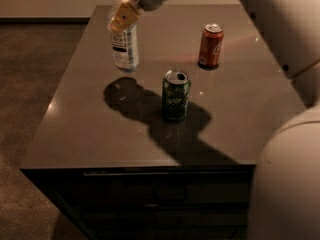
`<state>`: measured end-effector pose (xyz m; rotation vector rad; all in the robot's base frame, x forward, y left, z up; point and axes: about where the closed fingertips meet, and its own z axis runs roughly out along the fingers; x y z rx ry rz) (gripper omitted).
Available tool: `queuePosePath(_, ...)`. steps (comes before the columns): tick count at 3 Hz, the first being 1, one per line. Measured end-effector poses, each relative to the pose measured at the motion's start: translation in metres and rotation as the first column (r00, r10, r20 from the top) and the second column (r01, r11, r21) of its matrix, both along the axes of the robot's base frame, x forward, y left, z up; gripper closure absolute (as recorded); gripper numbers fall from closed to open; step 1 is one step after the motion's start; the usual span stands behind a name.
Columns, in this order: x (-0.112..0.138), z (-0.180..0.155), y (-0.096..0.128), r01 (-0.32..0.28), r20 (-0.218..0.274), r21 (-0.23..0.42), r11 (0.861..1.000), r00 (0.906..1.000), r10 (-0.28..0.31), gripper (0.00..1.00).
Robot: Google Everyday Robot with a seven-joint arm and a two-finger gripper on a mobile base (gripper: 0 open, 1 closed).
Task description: Move blue plastic bottle near green can
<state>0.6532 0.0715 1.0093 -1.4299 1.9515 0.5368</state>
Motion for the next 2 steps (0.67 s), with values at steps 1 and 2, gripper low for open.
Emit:
queuePosePath(1, -0.021, -0.002, -0.031, 0.023, -0.002, 0.003, 1.000, 0.9997, -0.023, 1.00)
queuePosePath(2, -0.039, -0.014, -0.058, 0.043, -0.011, 0.004, 0.999, 0.9990, -0.043, 1.00)
